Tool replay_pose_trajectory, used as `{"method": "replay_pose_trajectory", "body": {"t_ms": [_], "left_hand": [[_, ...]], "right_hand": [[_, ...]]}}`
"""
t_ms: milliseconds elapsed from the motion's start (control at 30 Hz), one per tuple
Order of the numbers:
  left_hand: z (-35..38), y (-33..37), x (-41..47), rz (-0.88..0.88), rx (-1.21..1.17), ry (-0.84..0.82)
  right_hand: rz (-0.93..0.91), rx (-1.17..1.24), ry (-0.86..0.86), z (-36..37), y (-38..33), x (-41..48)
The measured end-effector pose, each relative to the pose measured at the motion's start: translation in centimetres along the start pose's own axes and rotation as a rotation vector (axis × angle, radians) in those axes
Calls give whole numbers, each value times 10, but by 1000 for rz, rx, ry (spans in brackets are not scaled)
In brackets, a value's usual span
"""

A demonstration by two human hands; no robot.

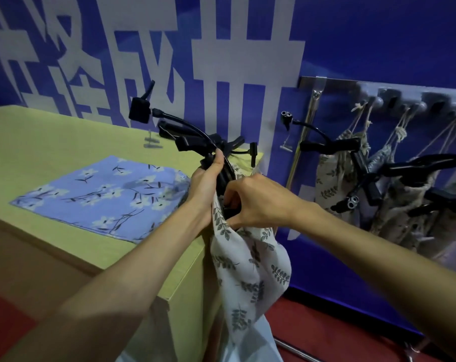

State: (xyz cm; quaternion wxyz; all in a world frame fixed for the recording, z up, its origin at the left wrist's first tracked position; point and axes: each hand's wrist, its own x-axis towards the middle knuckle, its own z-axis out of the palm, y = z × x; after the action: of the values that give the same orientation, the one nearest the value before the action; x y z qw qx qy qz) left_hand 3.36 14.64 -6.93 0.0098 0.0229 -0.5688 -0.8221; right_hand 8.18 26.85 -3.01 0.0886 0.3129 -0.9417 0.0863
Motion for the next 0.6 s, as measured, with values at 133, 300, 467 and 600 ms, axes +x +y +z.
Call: {"method": "replay_pose_trajectory", "body": {"t_ms": [133,300,467,600], "left_hand": [[2,-1,-2,19,-33,9],[4,5,-7,41,-76,20],[-2,13,-10,58,-33,-66],[-5,19,-15,52,56,-117]], "right_hand": [[-5,94,24,6,-1,-4],[46,147,59,12,-5,0],[80,273,52,5,0,-1],[143,356,39,-9,8,-2]]}}
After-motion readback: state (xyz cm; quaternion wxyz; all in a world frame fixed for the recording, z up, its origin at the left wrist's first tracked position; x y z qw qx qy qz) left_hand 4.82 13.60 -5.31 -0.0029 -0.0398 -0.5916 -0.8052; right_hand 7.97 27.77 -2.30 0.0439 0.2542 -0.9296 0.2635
